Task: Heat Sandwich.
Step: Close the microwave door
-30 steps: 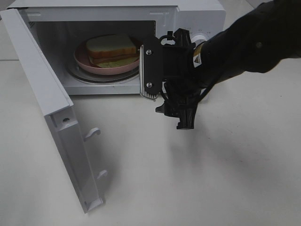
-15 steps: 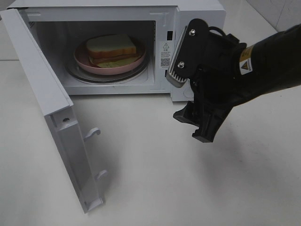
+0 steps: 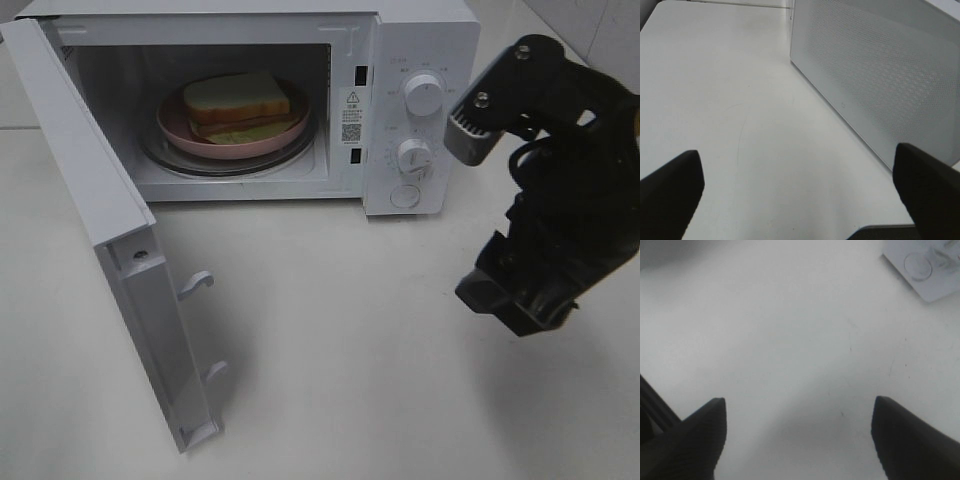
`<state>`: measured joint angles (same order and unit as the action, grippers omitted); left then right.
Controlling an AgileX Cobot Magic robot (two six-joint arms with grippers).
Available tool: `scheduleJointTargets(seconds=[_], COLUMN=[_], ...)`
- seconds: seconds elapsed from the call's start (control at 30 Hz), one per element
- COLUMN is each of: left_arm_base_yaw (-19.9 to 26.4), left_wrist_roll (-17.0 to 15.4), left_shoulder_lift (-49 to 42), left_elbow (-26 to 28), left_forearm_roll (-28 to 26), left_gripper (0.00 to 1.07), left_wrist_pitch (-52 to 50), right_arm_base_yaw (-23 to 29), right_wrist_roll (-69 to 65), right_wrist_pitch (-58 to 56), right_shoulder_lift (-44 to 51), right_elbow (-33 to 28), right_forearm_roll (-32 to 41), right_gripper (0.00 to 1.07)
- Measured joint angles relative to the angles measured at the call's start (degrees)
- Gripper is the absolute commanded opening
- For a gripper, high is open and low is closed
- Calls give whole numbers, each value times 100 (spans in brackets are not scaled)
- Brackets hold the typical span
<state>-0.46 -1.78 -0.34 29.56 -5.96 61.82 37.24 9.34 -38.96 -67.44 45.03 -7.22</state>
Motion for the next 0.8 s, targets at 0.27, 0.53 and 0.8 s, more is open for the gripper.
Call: scheduleJointTargets(seconds=[0.27,0.53,0.8], left_arm_base_yaw=[0,0,0], left_wrist_roll=[0,0,0], left_shoulder_lift=[0,0,0], left_elbow=[0,0,0], left_forearm_roll=[0,0,0], left_gripper=[98,98,98], left_wrist_pitch=[0,0,0], right_arm_base_yaw=[0,0,0], right_wrist_roll=[-126,-275,-619], right_wrist_pitch=[-710,-1083,-1461], right_shoulder_lift=[619,1318,2647], right_elbow=[0,0,-86], right_forearm_roll=[0,0,-292], right_gripper=[76,76,76])
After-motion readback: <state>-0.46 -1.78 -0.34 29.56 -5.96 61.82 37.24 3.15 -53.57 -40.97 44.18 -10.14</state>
